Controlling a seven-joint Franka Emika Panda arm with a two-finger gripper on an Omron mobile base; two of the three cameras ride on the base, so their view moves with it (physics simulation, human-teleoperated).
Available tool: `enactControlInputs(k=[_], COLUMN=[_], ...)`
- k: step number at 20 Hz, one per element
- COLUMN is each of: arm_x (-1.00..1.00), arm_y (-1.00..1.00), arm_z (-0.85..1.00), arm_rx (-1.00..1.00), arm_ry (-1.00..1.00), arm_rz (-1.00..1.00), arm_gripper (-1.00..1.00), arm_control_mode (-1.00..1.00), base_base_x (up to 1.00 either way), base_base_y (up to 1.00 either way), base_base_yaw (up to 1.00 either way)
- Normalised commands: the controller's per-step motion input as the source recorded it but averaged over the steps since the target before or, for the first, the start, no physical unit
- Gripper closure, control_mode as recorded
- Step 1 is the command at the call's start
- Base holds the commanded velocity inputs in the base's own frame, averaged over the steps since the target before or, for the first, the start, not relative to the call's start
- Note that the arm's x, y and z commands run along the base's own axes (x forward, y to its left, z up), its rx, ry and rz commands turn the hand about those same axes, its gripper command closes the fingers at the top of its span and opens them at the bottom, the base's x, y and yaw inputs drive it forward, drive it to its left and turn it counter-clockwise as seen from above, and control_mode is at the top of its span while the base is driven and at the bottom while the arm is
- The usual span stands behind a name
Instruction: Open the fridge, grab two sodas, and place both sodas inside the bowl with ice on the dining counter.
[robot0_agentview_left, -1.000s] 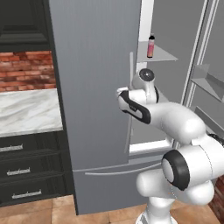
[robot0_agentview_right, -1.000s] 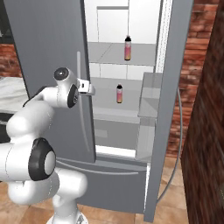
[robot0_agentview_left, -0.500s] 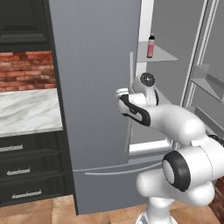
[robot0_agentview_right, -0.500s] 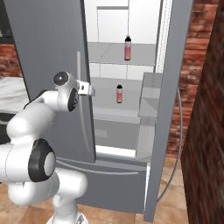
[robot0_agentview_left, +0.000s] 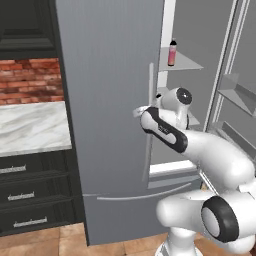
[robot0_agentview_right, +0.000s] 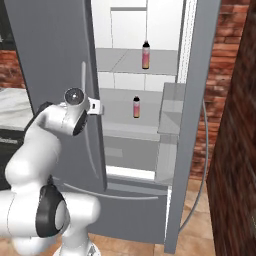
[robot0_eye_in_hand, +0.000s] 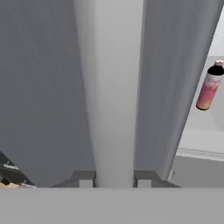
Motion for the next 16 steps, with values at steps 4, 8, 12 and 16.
enactControlInputs(k=[4,8,12,16], arm_x=[-0.99,-1.00,-1.00,-0.99], arm_y=[0.48,0.61,0.67,0.39], arm_z=[-0.10,0.00,0.00,0.02], arm_rx=[0.04,0.02,0.00,0.02], arm_ry=[0.00,0.00,0.01,0.01], arm_rz=[0.12,0.07,0.05,0.02], arm_gripper=[1.00,1.00,-1.00,-1.00], arm_control_mode=[-1.00,-1.00,-1.00,-1.00], base_base_x=[0.00,0.00,0.00,0.00], base_base_y=[0.00,0.00,0.00,0.00], base_base_yaw=[0.00,0.00,0.00,0.00])
